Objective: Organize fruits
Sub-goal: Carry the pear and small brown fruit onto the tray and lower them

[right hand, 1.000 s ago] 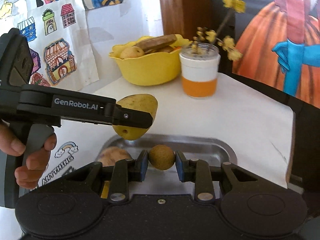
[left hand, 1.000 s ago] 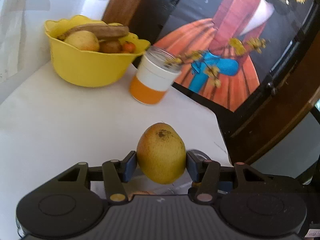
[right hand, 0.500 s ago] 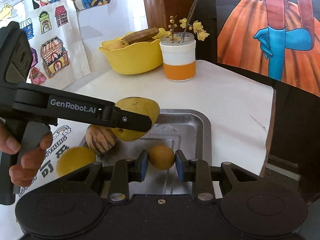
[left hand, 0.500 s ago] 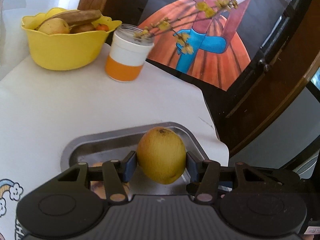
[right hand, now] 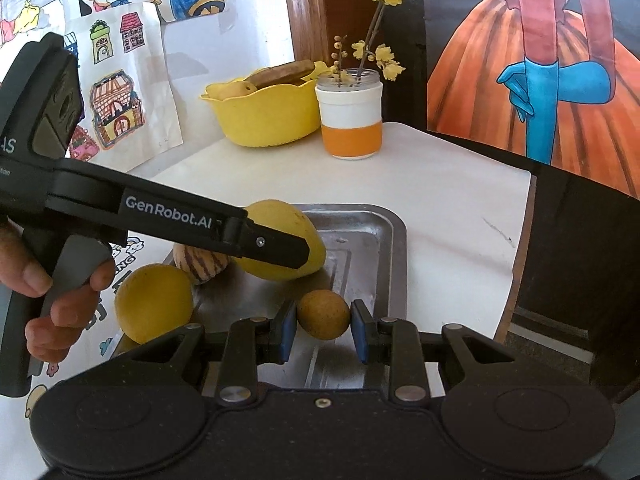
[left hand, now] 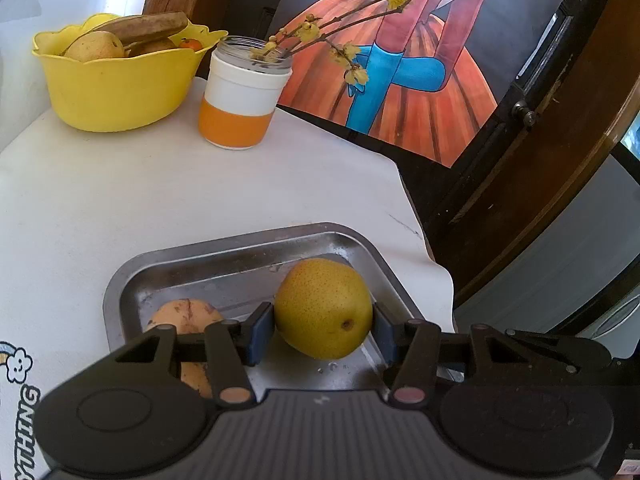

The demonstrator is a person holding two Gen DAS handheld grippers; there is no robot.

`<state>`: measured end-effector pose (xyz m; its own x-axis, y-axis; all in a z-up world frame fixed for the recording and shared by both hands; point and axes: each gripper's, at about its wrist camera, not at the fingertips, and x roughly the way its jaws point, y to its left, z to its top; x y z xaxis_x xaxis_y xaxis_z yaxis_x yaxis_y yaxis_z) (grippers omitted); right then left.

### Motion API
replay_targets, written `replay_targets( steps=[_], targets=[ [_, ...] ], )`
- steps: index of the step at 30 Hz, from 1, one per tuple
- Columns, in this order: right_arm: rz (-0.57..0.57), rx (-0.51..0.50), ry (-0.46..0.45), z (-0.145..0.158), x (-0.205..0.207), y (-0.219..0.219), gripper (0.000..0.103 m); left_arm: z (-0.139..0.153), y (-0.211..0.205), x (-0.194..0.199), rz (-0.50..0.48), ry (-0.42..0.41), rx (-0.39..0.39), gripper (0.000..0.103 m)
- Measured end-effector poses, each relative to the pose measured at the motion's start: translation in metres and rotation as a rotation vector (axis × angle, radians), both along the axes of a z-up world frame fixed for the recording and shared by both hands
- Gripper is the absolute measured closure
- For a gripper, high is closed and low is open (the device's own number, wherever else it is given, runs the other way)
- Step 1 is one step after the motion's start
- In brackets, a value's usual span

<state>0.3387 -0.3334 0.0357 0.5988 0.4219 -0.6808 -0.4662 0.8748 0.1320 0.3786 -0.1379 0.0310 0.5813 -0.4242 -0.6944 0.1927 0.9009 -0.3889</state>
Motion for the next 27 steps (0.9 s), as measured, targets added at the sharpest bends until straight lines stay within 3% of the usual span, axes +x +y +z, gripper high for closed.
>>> replay_targets(
  steps=[13,18,27],
  targets=[
    [-0.015,0.006,0.001,-0.006,-0.001,0.000,0.069,0.001,-0.005,-0.001,-0.027,-0.004,0.027,0.043],
    [-0.026,-0.008,-0.012,-0.006,-0.005,0.000,0.065,0.011,-0.006,-0.004,-0.027,-0.026,0.021,0.034],
    [-0.054,-0.001,-0.102,0.008,-0.019,-0.002,0.037,0.030,-0.002,-0.020,0.024,-0.108,0.046,0.004]
  ],
)
